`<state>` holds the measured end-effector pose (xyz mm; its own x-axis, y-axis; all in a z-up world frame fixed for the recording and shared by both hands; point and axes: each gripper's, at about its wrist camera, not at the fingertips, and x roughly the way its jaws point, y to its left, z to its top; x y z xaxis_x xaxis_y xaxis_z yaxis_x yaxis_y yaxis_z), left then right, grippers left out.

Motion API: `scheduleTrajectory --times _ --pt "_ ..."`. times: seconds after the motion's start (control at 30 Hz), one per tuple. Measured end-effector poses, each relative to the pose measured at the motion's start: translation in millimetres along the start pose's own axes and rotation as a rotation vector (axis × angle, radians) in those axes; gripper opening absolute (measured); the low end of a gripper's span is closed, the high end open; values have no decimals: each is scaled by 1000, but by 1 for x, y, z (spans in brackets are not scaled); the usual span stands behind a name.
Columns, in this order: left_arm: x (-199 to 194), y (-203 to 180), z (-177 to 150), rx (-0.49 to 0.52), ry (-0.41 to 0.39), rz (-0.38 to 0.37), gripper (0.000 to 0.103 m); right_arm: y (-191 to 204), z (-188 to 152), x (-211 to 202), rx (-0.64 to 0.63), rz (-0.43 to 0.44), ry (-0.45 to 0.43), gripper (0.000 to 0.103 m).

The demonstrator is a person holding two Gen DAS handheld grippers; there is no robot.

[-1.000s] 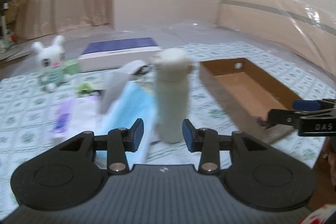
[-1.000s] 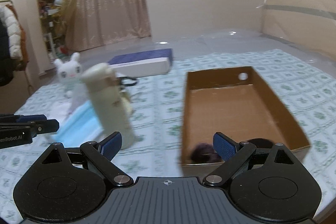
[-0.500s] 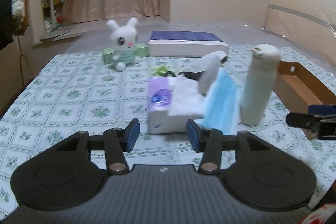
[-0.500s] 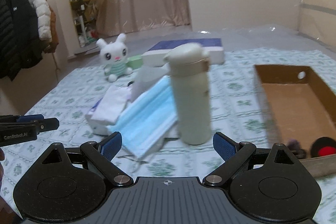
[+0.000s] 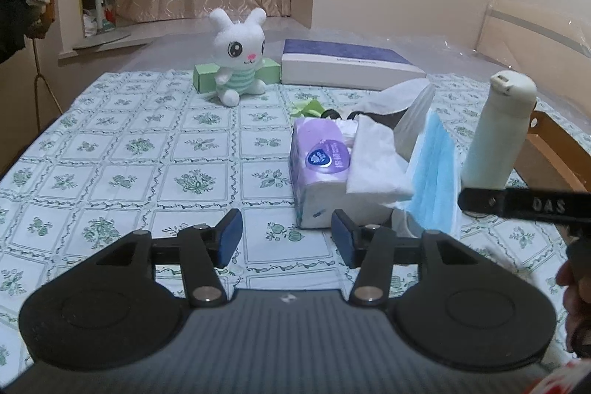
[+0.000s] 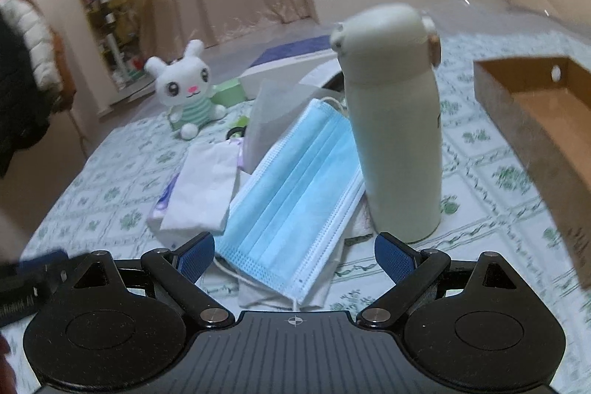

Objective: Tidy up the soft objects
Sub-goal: 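Grasp the blue face mask with the right gripper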

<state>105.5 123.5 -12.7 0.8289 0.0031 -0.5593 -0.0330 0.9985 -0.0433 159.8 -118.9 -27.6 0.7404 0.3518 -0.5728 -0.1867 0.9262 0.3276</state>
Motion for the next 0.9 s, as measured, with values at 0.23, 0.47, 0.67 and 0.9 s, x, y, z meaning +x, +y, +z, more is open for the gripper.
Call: scheduleTrajectory --times 0.23,0.47,0.67,0.9 --pt "25 9 -5 -17 26 -27 49 0 4 32 136 -21 -6 93" --pt "43 13 -10 -33 49 -44 49 -3 8 53 231 -55 -10 93" --pt "50 12 -15 -38 66 -59 49 -12 8 56 251 -49 -1 73" --pt "49 8 -18 -37 70 -69 49 -16 8 45 220 -56 14 31"
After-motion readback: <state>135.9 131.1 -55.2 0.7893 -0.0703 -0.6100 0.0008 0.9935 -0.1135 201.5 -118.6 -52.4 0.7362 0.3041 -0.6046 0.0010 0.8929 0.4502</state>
